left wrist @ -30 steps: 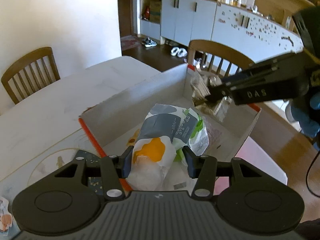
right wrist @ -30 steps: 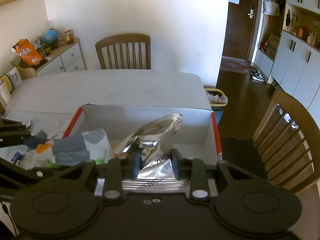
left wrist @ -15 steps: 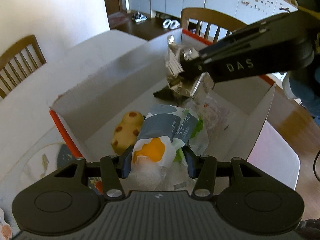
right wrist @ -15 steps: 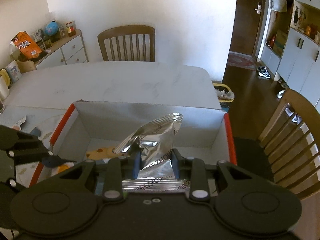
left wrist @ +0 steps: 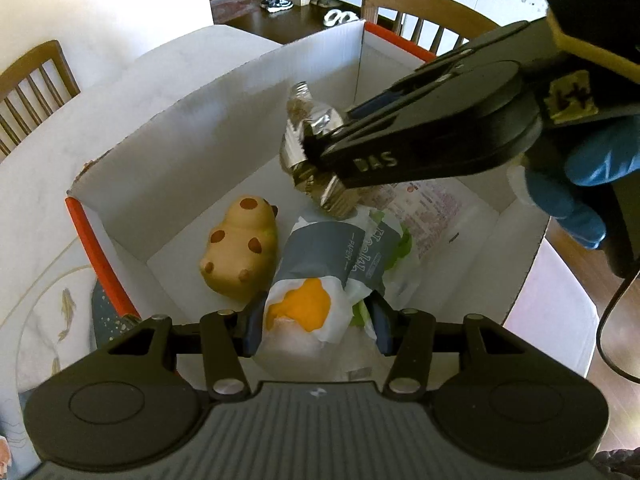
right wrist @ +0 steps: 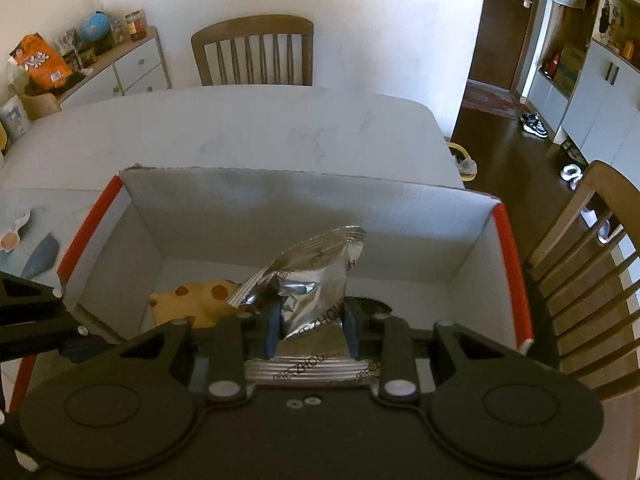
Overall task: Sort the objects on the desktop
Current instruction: 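Lower both packets into the box and open both grippers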
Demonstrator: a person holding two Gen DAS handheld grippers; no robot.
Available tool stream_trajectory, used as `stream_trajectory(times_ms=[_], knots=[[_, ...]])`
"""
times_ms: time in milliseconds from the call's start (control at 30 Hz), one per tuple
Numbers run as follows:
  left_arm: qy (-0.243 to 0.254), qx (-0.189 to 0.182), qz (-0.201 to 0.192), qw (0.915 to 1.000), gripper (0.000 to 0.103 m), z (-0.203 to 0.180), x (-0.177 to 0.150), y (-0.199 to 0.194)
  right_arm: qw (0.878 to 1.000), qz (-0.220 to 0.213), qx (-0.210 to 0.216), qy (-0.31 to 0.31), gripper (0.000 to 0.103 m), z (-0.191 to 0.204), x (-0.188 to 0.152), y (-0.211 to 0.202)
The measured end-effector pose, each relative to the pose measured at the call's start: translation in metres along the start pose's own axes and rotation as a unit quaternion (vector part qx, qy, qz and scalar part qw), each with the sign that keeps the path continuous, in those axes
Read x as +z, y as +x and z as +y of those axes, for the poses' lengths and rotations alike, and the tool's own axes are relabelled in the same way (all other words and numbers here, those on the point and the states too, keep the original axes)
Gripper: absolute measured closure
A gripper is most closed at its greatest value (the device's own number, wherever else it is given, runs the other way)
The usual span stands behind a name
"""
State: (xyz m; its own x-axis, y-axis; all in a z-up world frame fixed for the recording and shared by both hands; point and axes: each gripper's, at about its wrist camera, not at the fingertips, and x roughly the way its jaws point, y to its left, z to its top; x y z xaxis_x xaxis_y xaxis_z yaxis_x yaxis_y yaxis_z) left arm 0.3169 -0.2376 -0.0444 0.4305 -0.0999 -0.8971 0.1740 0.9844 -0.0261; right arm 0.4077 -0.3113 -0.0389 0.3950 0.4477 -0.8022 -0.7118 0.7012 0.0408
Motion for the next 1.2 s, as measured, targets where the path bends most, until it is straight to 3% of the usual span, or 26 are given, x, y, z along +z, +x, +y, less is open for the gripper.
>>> stream_trajectory(times_ms=[200,600,833,867,1000,1200], knots=[[0.001,0.008,0.001,1.0,0.052,-0.003,0.002,0.001,1.0,0.01,0.004,-0.011,0.072,0.004,-0.002,0.009],[-0.021,0.021,-0.031,0.9991,0.028,0.002,-0.001,-0.02,0.999,0.038,0.004,-0.023,0.069,0.006,0.002,0.02],[-0.037,0.019,-0.049,0.998,0.028,0.002,0.0,-0.032,0.998,0.052,0.012,-0.027,0.065,0.007,0.005,0.025],[-0.037,0.019,-0.053,0.9978,0.028,0.001,-0.001,-0.035,0.998,0.054,0.012,-0.027,0.063,0.007,0.004,0.025],[-0.039,0.018,-0.067,0.9968,0.026,0.002,0.001,-0.043,0.998,0.053,0.013,-0.018,0.04,0.004,0.004,0.02],[-0.053,0.016,-0.079,0.9953,0.025,0.002,-0.004,-0.052,0.999,0.033,0.022,-0.003,0.031,-0.001,0.005,-0.001]])
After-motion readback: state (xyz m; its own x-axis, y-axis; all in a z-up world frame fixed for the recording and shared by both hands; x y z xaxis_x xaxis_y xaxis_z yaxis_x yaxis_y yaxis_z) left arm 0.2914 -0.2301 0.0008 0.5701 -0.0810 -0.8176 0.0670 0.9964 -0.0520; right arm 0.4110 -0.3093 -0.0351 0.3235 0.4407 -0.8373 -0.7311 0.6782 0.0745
